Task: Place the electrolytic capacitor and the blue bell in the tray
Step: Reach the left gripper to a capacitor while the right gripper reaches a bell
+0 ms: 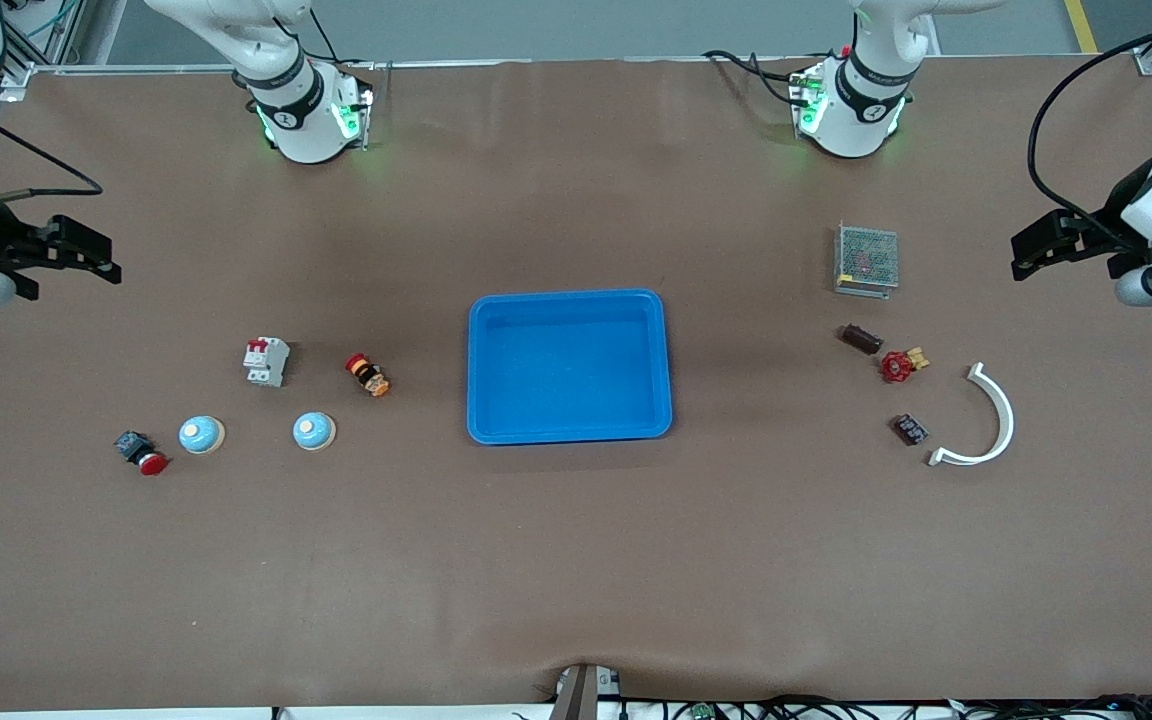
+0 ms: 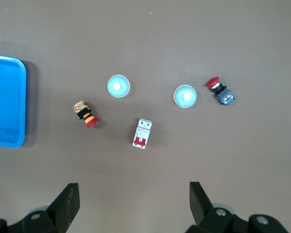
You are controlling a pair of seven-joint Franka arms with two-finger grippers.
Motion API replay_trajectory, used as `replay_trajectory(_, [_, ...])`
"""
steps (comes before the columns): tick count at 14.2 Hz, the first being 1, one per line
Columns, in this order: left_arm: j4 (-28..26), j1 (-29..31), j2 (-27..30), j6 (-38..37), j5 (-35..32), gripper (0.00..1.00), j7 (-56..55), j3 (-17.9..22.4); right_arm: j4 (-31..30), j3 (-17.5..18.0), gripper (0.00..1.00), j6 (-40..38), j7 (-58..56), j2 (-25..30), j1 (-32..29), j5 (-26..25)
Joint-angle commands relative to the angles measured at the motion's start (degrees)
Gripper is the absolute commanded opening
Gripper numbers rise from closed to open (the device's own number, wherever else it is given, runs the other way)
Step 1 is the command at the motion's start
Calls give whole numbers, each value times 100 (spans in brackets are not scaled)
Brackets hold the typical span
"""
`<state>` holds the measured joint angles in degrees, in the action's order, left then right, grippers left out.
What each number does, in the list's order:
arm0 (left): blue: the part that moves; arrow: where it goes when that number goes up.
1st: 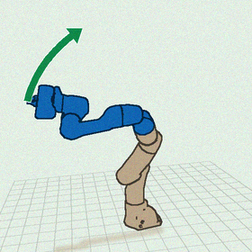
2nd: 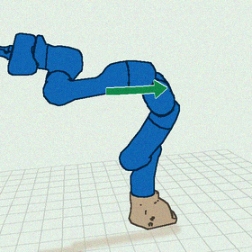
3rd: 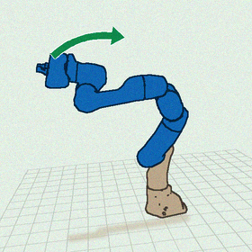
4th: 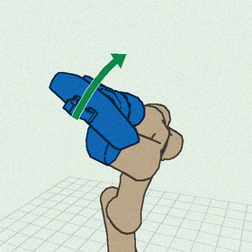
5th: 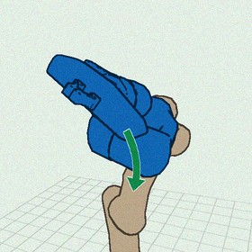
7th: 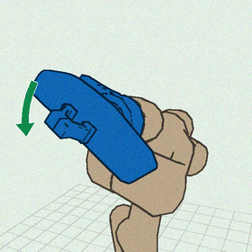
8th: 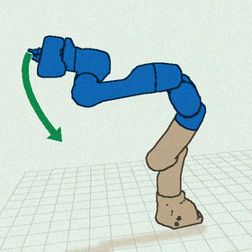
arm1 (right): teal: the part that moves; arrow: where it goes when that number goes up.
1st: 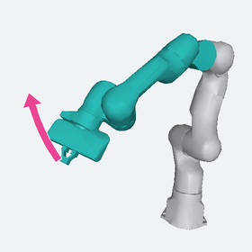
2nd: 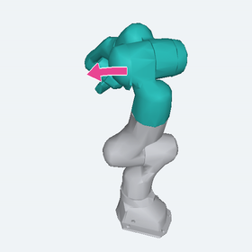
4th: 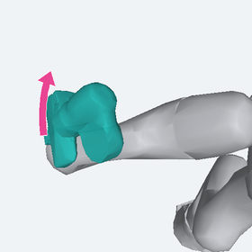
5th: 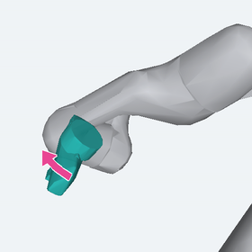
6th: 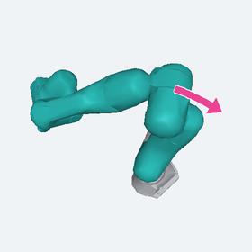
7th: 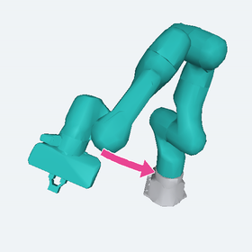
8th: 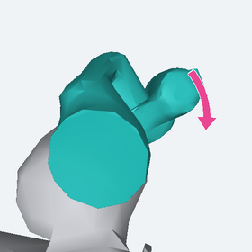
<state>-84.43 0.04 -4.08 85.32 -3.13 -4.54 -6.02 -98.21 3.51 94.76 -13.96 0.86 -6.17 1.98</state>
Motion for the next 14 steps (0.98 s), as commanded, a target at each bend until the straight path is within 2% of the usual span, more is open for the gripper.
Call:
replay_trajectory(1, [32,5,-101,-33,-91,100,23,-31,-399,9,100,558,78,-129,186,-58])
replay_trajectory(3, [-117,67,-145,-60,-83,100,-20,-40,-969,18,100,1392,87,-129,300,-23])
replay_trajectory(5, [-424,58,-145,132,-83,100,-56,-31,-1253,9,100,1974,95,-295,432,4])
replay_trajectory(14, [-3006,49,12,2311,-21,100,-1188,-102,-1245,18,100,3206,60,-1754,792,12])
